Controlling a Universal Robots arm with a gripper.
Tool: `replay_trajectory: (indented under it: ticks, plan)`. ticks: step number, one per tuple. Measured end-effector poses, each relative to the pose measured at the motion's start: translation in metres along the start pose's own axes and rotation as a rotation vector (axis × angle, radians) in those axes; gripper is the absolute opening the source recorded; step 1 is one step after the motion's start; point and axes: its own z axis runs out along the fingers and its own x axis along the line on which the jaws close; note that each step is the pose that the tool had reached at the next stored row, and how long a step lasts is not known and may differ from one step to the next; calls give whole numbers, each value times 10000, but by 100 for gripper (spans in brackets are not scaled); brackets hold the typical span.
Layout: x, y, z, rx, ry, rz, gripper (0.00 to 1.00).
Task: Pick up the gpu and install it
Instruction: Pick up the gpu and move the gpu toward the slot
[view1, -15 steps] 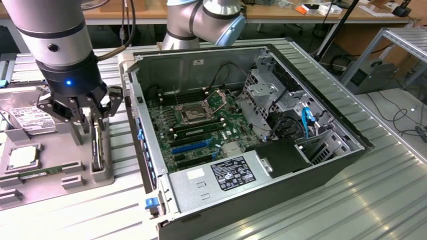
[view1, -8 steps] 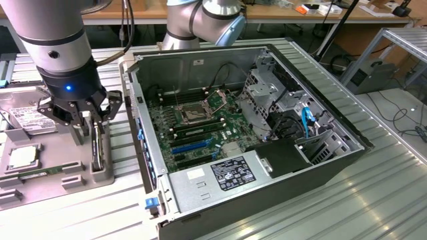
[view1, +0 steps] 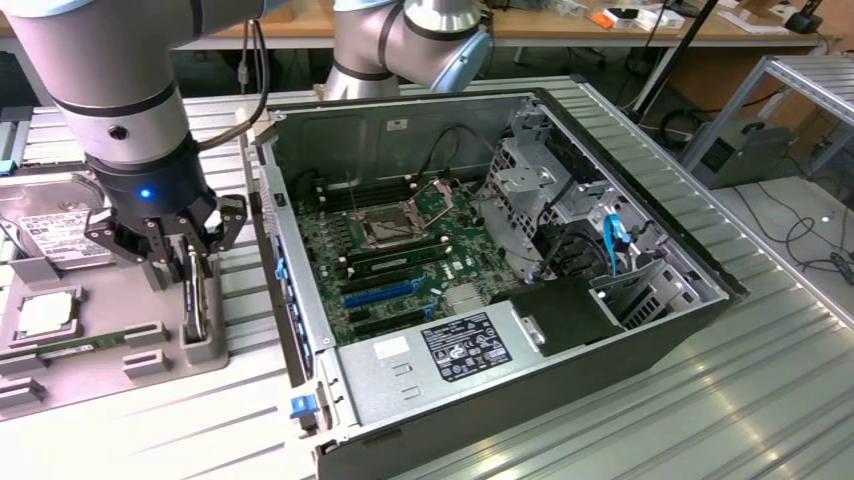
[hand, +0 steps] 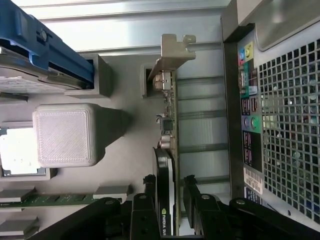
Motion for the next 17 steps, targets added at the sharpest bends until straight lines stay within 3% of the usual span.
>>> replay_trajectory:
  ticks: [10, 17]
  plan:
    - [5, 25, 107, 13, 1, -1, 36]
    - [6, 25, 116, 14, 3, 0, 35]
